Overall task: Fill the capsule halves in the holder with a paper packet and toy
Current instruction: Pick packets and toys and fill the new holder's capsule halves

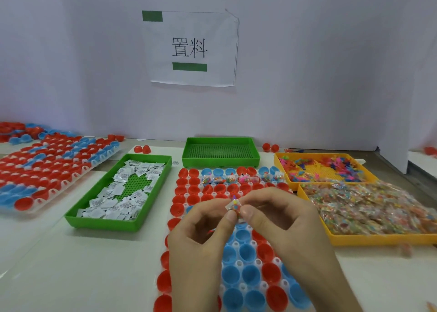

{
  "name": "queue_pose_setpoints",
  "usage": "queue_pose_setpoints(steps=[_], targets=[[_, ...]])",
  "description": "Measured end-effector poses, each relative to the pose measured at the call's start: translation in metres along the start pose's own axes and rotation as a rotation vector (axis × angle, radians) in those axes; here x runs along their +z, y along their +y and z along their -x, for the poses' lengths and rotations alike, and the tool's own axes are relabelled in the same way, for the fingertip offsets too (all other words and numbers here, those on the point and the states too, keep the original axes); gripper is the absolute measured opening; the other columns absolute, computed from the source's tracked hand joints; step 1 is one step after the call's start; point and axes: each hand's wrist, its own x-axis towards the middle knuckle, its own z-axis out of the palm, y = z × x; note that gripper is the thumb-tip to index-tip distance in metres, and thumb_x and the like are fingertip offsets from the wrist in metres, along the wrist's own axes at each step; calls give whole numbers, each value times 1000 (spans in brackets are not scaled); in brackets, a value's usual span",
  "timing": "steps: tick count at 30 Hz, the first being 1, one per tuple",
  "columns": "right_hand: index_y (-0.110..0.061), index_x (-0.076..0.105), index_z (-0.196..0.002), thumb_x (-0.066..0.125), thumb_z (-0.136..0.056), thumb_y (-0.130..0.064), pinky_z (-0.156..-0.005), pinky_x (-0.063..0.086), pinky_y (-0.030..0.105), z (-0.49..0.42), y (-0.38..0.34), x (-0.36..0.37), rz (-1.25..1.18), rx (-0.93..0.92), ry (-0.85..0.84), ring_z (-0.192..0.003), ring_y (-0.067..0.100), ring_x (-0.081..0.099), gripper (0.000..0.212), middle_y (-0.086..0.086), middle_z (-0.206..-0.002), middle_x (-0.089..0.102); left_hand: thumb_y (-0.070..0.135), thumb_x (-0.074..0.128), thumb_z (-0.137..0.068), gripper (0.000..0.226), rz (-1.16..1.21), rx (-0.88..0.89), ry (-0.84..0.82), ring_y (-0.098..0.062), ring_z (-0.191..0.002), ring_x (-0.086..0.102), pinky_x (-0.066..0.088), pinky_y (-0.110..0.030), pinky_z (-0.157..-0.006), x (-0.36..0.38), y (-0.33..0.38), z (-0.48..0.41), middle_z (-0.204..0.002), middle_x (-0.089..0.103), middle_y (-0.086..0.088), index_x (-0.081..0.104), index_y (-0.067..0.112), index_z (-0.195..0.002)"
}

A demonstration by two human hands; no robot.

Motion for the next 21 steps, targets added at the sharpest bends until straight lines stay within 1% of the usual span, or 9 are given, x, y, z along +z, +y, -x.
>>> queue_pose_setpoints(steps=[2, 4, 6, 8, 10, 14, 16, 19, 21], targets=[[-32, 76, -86, 77, -75, -29, -72, 56, 17, 1, 1, -1, 23, 5, 3, -82, 12, 74, 12, -3, -87, 77, 18, 78, -69, 14, -31, 4, -22, -8, -67, 67, 52, -14, -62, -1, 0, 1, -70, 70, -4, 79, 25, -81], [-32, 75, -85, 81, -79, -16, -72, 57, 19, 2, 4, -1, 63, -25, 14, -81, 14, 75, 19, -2, -86, 77, 7, 79, -73, 20, -55, -2, -31, -9, -67, 67, 52, -15, -62, -3, 1, 1, -70, 69, -4, 78, 25, -82], [-33, 74, -86, 78, -82, -2, -72, 56, 19, 3, 5, -3, 127, -58, 27, -81, 14, 74, 31, -3, -85, 76, 4, 79, -73, 26, -59, -33, -54, -11, -67, 68, 53, -16, -62, -4, 2, 0, -70, 69, -5, 78, 27, -85], [-33, 73, -88, 76, -81, 0, -73, 56, 18, 3, 6, -4, 196, -75, 24, -82, 14, 73, 34, -5, -84, 75, 13, 78, -70, 24, -56, -65, -102, -13, -68, 70, 54, -16, -63, -5, 3, 0, -70, 69, -2, 79, 29, -89], [-32, 72, -89, 77, -81, 0, -72, 56, 19, 4, 4, -5, 252, -95, 4, -82, 14, 73, 33, -5, -83, 74, 27, 75, -67, 24, -64, -88, -156, -12, -71, 71, 55, -17, -66, -7, 4, 0, -72, 71, 1, 79, 32, -91], [-30, 70, -92, 80, -77, -2, -72, 56, 18, 6, 1, -8, 320, -122, -24, -80, 14, 73, 34, -2, -81, 73, 44, 74, -62, 25, -107, -120, -246, -10, -81, 74, 55, -16, -71, -15, 3, -1, -84, 77, 4, 80, 37, -85], [-33, 69, -93, 82, -76, -4, -73, 56, 18, 7, 0, -11, 319, -101, -55, -80, 12, 73, 37, -4, -80, 74, 44, 76, -61, 23, -134, -110, -263, -11, -82, 74, 54, -16, -70, -20, 2, -2, -85, 78, 3, 81, 34, -81], [-39, 69, -94, 85, -75, -10, -73, 56, 18, 7, -1, -13, 286, -61, -90, -77, 9, 74, 38, -7, -79, 75, 37, 80, -57, 21, -103, -77, -244, -12, -75, 72, 53, -16, -65, -24, 1, -2, -81, 76, -2, 81, 25, -74], [-40, 69, -95, 85, -76, -11, -73, 56, 19, 8, -2, -11, 253, -67, -94, -77, 9, 74, 39, -8, -80, 75, 35, 81, -55, 21, -93, -71, -219, -10, -71, 72, 53, -16, -63, -26, 3, -1, -77, 76, -4, 81, 23, -72]])
